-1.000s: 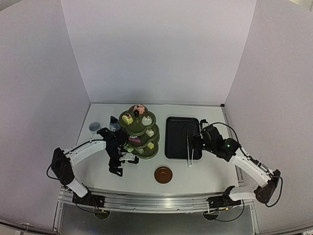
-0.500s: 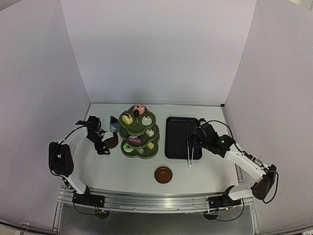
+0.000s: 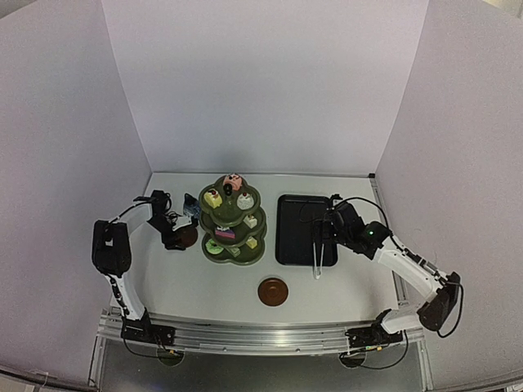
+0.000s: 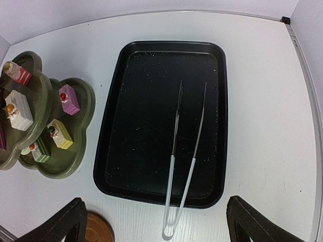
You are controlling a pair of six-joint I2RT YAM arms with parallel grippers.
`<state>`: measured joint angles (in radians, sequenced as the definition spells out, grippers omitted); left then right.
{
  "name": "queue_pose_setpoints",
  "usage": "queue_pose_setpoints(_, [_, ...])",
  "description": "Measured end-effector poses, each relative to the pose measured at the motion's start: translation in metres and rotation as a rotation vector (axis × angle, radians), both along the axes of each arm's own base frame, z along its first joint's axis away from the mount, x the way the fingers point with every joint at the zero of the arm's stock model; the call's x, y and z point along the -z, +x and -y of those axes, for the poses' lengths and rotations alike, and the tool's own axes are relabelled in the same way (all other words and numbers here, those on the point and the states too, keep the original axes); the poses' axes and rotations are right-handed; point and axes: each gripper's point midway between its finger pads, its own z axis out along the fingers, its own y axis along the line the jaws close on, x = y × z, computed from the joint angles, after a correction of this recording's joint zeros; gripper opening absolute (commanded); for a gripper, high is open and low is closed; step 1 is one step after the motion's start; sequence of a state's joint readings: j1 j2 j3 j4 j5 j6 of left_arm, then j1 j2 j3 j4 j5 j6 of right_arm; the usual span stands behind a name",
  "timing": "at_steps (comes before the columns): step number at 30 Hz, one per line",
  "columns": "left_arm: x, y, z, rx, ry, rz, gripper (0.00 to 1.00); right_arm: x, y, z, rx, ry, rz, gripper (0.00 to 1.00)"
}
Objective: Serve the afternoon tea
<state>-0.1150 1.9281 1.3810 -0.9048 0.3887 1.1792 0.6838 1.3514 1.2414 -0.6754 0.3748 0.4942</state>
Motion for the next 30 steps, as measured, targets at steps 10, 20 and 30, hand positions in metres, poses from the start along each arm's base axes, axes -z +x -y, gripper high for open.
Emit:
queue_pose_setpoints(10, [0.035,0.01,-0.004,-0.002,0.038,-0.053,0.73,0.006,0.005,-0.009,-0.031,-0.014,-0.02,0.93])
queue_pose_setpoints(20, [0.037,0.023,0.001,-0.069,0.019,-0.084,0.6,0.008,0.003,-0.013,-0.05,0.0,-0.035,0.92])
queue_pose_setpoints(30, [0.041,-0.043,0.004,0.028,0.052,-0.115,0.41,0.008,0.003,-0.014,-0.054,0.005,-0.039,0.91])
